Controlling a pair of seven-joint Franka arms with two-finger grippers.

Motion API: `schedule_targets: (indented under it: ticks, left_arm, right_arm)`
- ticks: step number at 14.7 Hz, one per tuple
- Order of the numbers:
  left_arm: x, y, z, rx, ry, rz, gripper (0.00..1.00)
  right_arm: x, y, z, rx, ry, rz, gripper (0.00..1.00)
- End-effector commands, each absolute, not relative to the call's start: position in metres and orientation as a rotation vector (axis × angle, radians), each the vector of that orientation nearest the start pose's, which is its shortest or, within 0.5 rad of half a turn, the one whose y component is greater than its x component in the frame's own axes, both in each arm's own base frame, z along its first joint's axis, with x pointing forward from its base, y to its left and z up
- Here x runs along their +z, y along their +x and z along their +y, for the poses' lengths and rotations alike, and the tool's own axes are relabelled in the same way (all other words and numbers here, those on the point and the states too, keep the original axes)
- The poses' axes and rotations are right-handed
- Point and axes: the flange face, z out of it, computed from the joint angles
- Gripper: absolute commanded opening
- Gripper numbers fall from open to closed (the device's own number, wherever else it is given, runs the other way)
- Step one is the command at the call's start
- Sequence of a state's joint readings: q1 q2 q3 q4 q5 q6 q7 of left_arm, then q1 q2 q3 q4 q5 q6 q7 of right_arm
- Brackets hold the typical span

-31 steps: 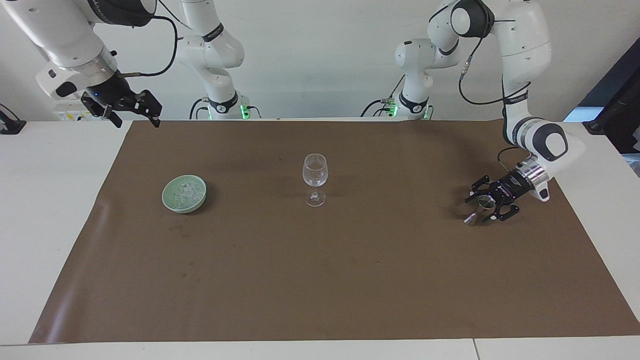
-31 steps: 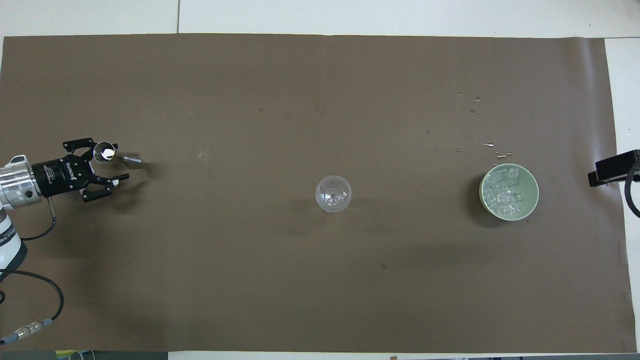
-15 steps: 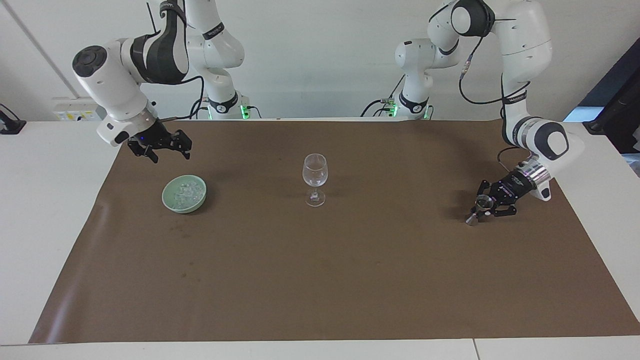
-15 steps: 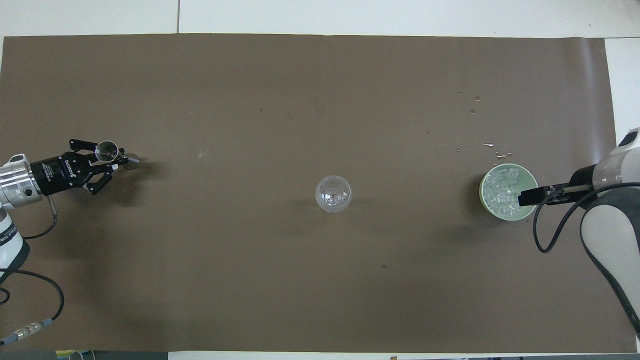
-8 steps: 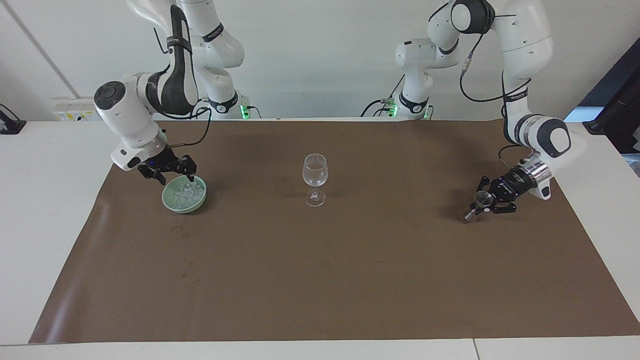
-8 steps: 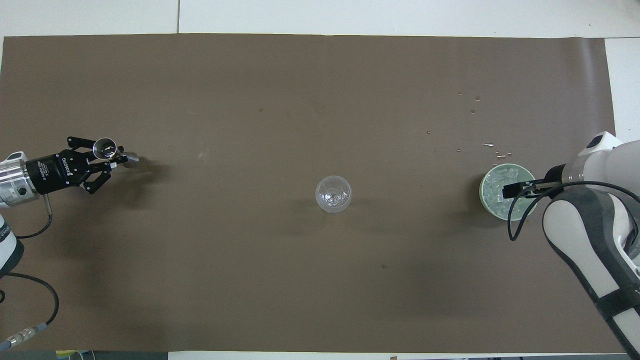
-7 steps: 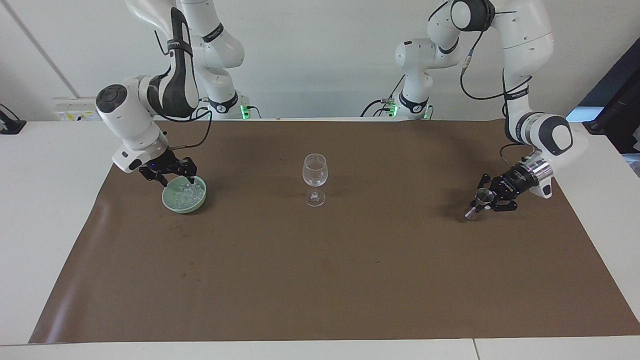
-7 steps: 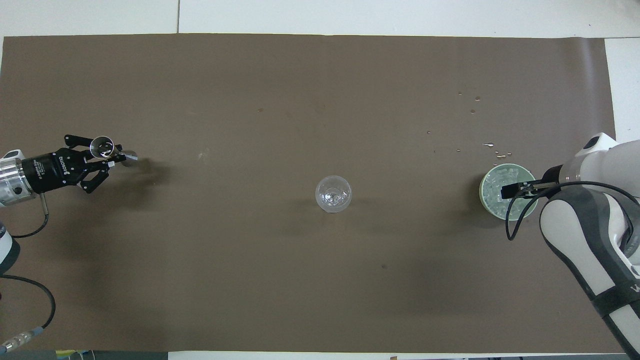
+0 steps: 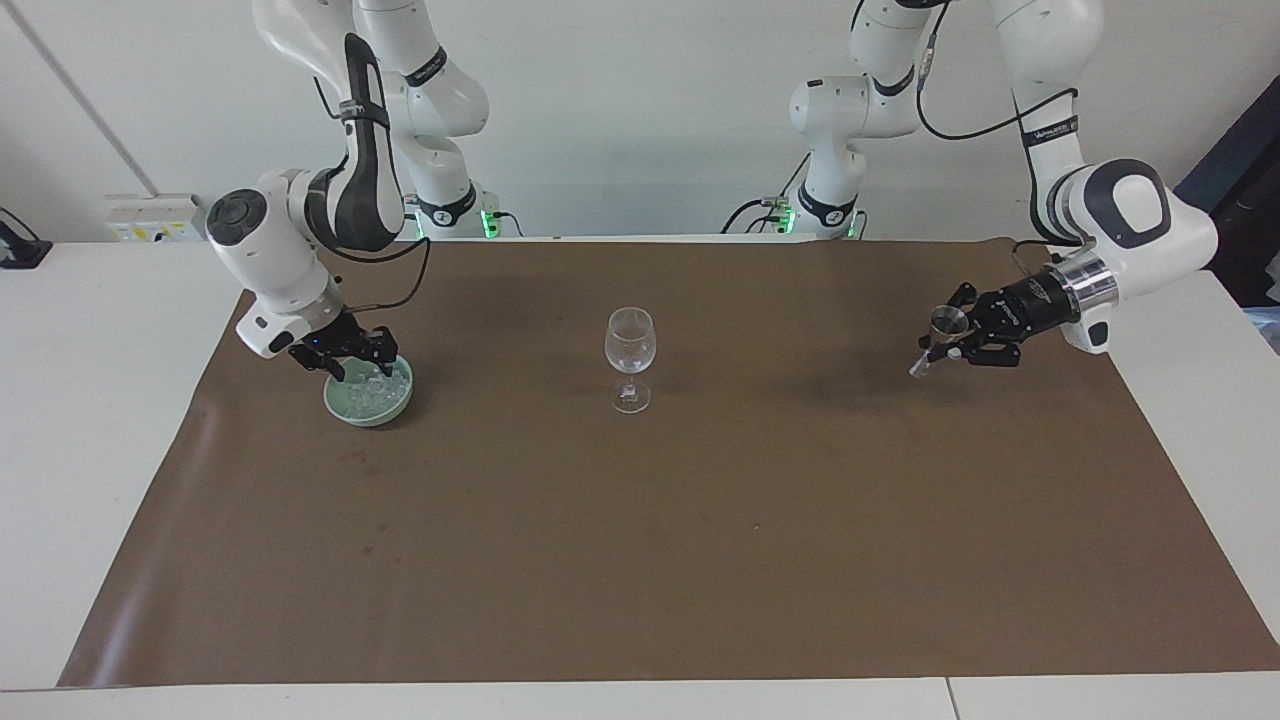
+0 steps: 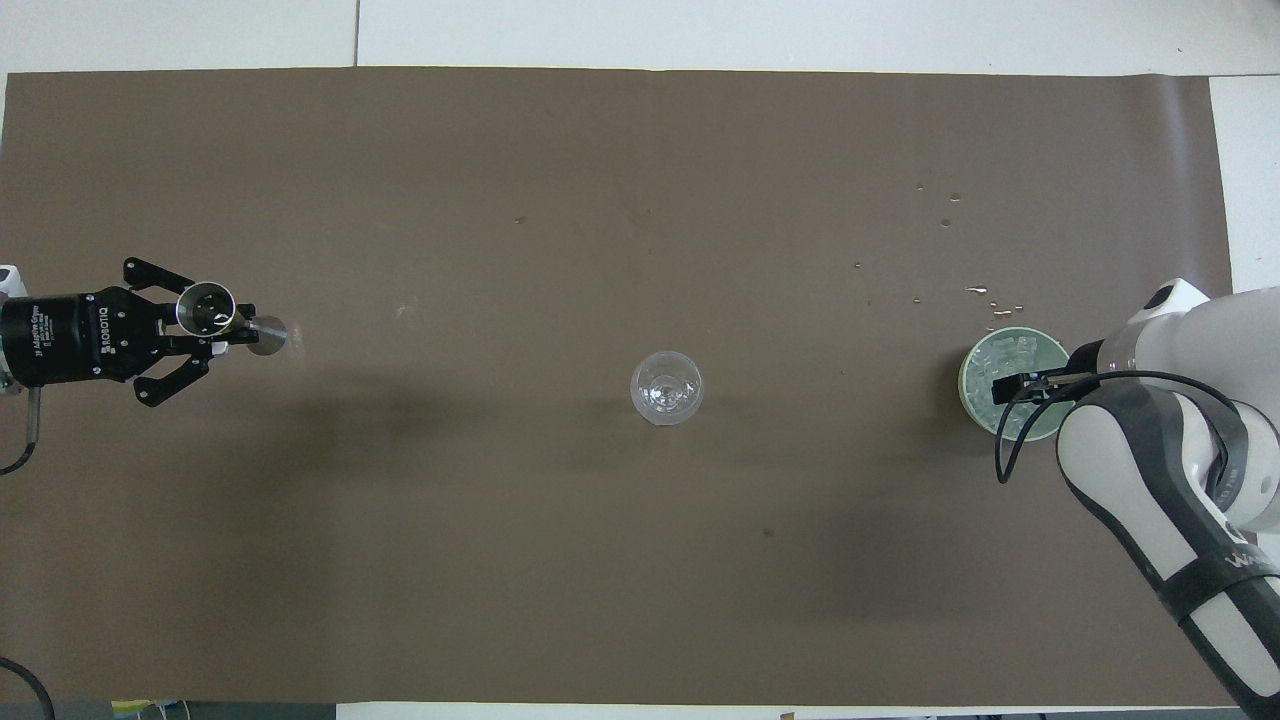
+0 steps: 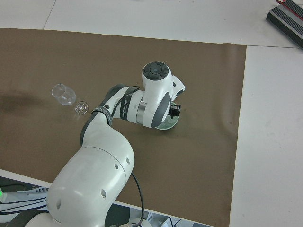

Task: Pour wine and add ice with both arms
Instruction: 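Lift the jigger with the left gripper while the right gripper grasps ice, then tilt the jigger over the clear glass with the left gripper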

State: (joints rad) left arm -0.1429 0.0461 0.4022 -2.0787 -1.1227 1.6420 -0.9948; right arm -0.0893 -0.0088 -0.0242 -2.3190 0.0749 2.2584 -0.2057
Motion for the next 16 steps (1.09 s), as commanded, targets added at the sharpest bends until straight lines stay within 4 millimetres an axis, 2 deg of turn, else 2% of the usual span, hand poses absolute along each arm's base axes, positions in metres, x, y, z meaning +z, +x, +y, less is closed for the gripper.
schedule_targets:
  ticks: [1, 2, 4, 5, 8, 12, 16]
  left_arm:
    - [0.450, 0.517, -0.012, -0.999, 1.528, 1.554, 0.00]
    - [0.458, 0.514, -0.038, -1.012, 1.567, 1.553, 0.00]
    - [0.471, 0.514, -0.085, -1.001, 1.570, 1.651, 0.00]
    - [0.473, 0.513, -0.114, -0.989, 1.599, 1.679, 0.00]
    - [0.477, 0.506, -0.176, -0.937, 1.636, 1.742, 0.00]
    - [0.479, 0.490, -0.235, -0.830, 1.746, 1.766, 0.00]
    - [0.479, 0.477, -0.285, -0.648, 1.830, 1.835, 0.00]
  right_arm:
    - [0.330, 0.495, -0.057, 0.055, -3.063, -0.077, 0.71]
    - [0.328, 0.494, -0.058, 0.062, -3.062, -0.072, 0.70]
    - [0.327, 0.495, -0.058, 0.053, -3.064, -0.072, 0.57]
    - [0.327, 0.495, -0.058, 0.053, -3.064, -0.072, 0.57]
    - [0.326, 0.494, -0.058, 0.051, -3.065, -0.069, 0.57]
    - [0.321, 0.489, -0.057, 0.047, -3.066, -0.060, 0.57]
    - [0.318, 0.486, -0.057, 0.052, -3.066, -0.059, 0.56]
